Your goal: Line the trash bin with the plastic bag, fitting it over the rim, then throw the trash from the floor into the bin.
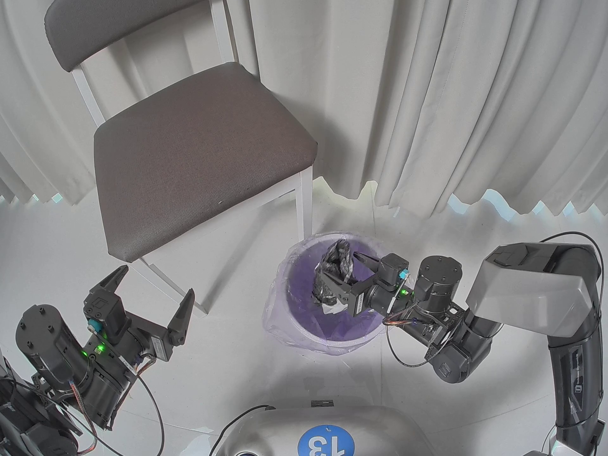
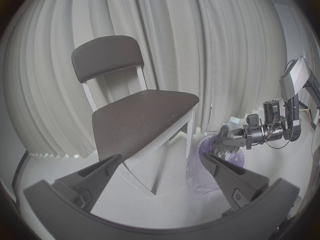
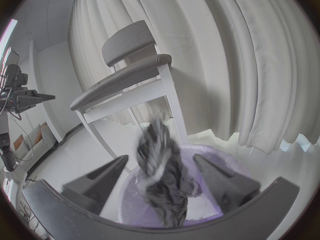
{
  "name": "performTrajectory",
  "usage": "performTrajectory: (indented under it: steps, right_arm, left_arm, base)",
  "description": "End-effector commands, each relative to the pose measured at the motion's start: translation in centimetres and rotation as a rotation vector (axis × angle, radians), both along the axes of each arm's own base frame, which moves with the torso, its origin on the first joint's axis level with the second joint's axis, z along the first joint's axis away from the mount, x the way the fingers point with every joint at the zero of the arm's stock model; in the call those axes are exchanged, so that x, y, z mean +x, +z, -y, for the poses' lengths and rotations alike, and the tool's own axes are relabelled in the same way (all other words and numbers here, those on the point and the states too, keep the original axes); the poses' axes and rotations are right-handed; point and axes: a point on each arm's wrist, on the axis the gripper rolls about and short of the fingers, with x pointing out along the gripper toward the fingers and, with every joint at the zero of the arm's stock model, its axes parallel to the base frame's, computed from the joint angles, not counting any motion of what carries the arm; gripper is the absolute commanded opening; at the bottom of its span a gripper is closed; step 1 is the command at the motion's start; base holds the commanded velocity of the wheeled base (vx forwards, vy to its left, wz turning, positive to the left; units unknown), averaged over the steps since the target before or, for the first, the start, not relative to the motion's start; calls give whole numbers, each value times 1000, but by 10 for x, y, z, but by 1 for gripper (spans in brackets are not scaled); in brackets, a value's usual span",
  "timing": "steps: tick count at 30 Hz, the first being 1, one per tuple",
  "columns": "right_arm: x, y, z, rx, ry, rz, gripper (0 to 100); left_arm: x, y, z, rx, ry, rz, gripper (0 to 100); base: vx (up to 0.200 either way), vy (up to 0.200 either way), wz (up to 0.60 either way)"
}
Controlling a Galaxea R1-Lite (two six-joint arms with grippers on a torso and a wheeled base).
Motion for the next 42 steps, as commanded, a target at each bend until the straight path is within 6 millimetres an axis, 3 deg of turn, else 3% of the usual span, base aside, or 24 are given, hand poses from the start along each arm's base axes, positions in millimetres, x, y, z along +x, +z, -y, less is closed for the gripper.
performTrajectory:
  steps: [1,11,13,18,24,31,36,42]
  right_arm:
    - [-5,7,6,4,-7,9,100]
    - [-16,47,41,-56,-74,91,100]
    - [-16,51,54,-139,-104,99,100]
    - [-25,60,112,-453,-180,-21,100]
    - [-29,55,150,-674,3,-68,100]
    - [-10,22,152,-798,70,-88,100]
    - [5,0,147,-816,110,-103,100]
    - [7,-5,148,-818,111,-105,100]
  left_arm:
    - [0,2,0,-11,2,16,100]
    - [-2,-6,-1,13,-1,-20,100]
    - [-1,-9,1,18,-5,-36,100]
    - [6,-23,6,24,-25,-107,100]
    - [29,-49,-2,170,-194,-208,100]
    - [80,-98,-13,362,-305,-295,100]
    - [113,-131,-1,347,-438,-311,100]
    - [153,-166,10,356,-573,-379,100]
  base:
    - [0,0,0]
    - [0,0,0]
    - [0,0,0]
    - [0,0,0]
    - [0,0,0]
    - [0,0,0]
    - [0,0,0]
    - [0,0,0]
